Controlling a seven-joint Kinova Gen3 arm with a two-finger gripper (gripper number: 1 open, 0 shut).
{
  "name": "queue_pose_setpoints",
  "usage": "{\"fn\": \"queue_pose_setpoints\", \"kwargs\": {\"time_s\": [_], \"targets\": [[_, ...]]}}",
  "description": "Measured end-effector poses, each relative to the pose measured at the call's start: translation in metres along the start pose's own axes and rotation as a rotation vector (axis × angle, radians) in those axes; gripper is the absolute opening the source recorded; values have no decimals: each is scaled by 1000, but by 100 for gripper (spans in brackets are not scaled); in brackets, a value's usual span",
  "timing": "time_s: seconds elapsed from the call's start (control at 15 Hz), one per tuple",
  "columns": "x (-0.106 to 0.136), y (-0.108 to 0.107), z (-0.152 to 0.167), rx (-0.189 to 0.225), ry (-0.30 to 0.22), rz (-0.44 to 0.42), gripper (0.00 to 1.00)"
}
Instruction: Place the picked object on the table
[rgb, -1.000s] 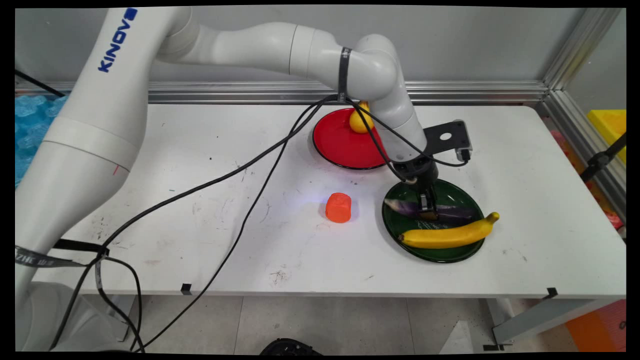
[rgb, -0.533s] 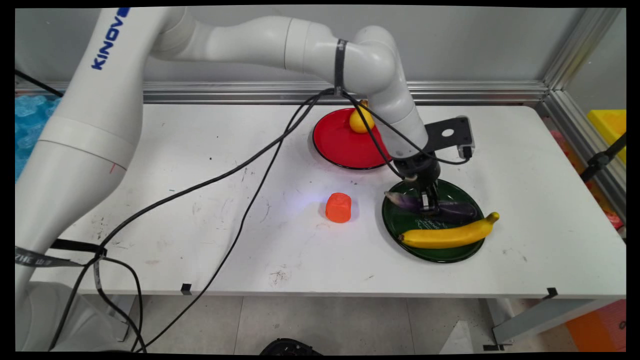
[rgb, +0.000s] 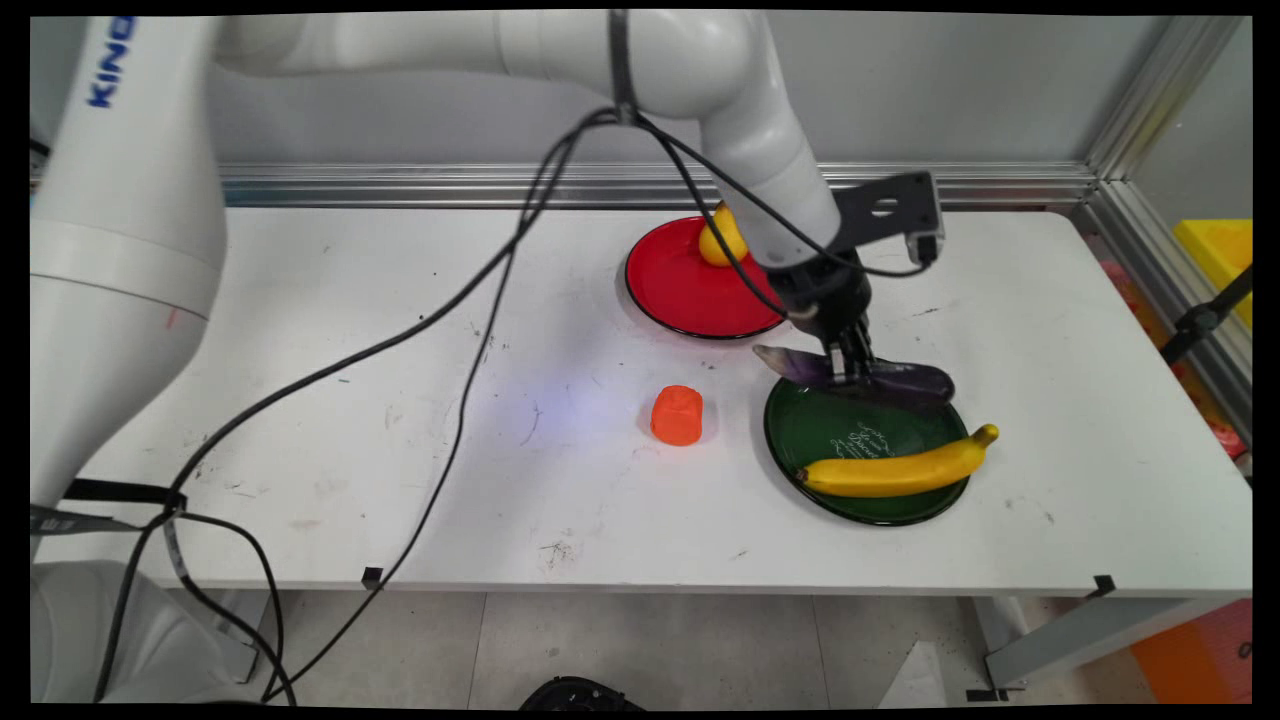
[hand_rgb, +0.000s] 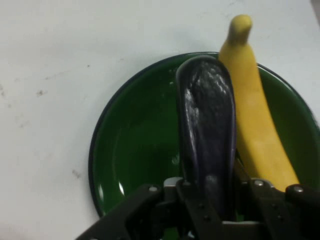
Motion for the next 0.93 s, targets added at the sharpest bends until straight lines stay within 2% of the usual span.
{"fn": "queue_pose_setpoints", "kwargs": {"time_s": [0.2, 0.47, 0.93], "targets": [[-12, 18, -37, 13, -15, -37, 0], [-37, 46, -74, 8, -39, -95, 0], [-89, 91, -109, -21, -78, -98, 0]]}}
